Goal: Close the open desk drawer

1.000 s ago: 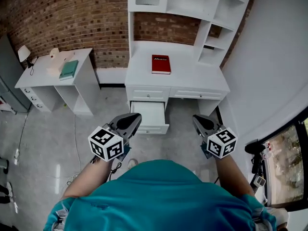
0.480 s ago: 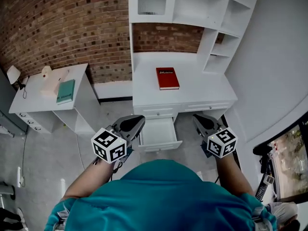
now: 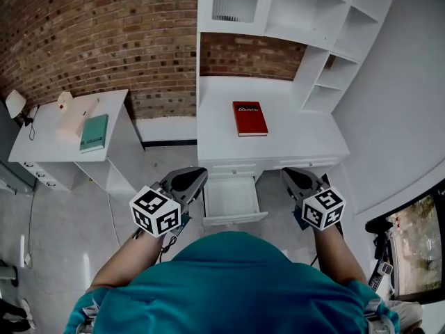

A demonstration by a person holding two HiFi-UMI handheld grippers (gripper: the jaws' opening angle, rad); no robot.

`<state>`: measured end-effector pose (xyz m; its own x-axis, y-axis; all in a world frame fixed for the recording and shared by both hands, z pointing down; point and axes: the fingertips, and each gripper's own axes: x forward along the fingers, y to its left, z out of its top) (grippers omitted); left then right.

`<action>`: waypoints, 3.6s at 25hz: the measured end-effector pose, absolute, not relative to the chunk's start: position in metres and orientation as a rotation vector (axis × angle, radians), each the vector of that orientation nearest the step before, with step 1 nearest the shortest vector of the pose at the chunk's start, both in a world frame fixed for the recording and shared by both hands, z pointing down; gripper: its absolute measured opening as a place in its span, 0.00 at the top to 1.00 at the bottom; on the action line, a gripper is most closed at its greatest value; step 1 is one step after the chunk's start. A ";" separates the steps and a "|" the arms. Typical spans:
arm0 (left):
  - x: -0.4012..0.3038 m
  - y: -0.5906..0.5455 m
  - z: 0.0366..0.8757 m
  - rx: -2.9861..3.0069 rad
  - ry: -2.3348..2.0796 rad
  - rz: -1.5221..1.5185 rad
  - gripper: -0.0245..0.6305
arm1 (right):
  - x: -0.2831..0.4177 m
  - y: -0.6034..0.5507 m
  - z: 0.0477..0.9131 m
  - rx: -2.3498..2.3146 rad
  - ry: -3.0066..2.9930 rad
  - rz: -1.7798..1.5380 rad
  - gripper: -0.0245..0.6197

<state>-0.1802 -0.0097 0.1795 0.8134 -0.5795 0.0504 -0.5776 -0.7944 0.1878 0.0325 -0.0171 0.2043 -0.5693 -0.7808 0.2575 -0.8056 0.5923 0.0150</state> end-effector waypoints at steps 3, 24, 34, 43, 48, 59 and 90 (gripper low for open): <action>-0.186 -0.027 0.181 2.778 -0.937 -0.005 0.94 | 0.026 -0.040 0.205 1.272 -2.596 0.166 0.93; -0.067 -0.113 0.246 2.420 -1.361 0.073 0.94 | 0.129 -0.186 0.249 0.834 -2.714 0.170 0.93; -0.080 -0.113 0.343 2.253 -1.338 0.292 0.94 | 0.137 -0.200 0.336 0.858 -2.650 0.342 0.93; -0.121 -0.113 0.465 2.195 -1.123 0.583 0.94 | 0.113 -0.209 0.416 1.030 -2.497 0.480 0.93; -0.119 -0.074 0.548 2.083 -0.987 0.747 0.94 | 0.128 -0.200 0.477 1.063 -2.365 0.594 0.93; -0.101 0.005 0.691 1.844 -0.845 0.881 0.94 | 0.138 -0.174 0.549 1.035 -2.297 0.667 0.93; -0.101 0.029 0.870 1.575 -0.865 0.931 0.94 | 0.134 -0.140 0.718 0.908 -2.171 0.843 0.93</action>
